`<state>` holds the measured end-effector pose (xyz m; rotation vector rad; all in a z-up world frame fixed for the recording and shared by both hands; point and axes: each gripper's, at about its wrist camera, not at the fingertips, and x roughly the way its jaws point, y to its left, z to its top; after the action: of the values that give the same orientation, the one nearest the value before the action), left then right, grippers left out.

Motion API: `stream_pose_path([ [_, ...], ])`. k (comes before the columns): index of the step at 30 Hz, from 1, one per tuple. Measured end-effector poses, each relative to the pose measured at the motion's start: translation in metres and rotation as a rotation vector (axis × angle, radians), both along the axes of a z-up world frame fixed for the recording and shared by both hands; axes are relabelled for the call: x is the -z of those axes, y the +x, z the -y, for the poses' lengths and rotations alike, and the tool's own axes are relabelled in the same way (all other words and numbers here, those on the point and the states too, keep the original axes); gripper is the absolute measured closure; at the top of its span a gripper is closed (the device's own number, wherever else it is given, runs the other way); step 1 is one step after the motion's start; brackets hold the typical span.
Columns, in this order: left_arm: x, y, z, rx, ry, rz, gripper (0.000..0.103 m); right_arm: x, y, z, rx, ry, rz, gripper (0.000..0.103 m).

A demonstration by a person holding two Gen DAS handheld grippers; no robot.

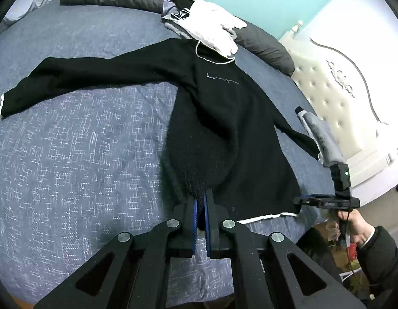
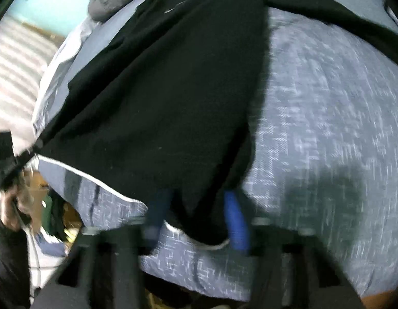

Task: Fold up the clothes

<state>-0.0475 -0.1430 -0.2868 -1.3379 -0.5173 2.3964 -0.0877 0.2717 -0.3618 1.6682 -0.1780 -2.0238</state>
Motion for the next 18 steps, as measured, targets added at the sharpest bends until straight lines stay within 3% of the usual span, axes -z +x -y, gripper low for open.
stream_pose_path([
  [3, -0.010, 0.000, -0.002, 0.015, -0.003, -0.014, 0.099, -0.014, 0.000, -0.004, -0.012, -0.010, -0.038, 0.093],
  [7, -0.026, -0.001, -0.005, 0.039, -0.008, -0.040, 0.099, -0.057, 0.002, -0.028, 0.019, -0.065, -0.105, 0.094],
  [15, -0.092, 0.022, -0.022, 0.100, 0.018, -0.141, 0.099, -0.174, 0.005, -0.079, 0.041, -0.155, -0.248, 0.094],
  [18, -0.104, 0.030, -0.030, 0.126, 0.013, -0.150, 0.099, -0.191, 0.009, -0.087, 0.046, -0.143, -0.277, 0.094],
])
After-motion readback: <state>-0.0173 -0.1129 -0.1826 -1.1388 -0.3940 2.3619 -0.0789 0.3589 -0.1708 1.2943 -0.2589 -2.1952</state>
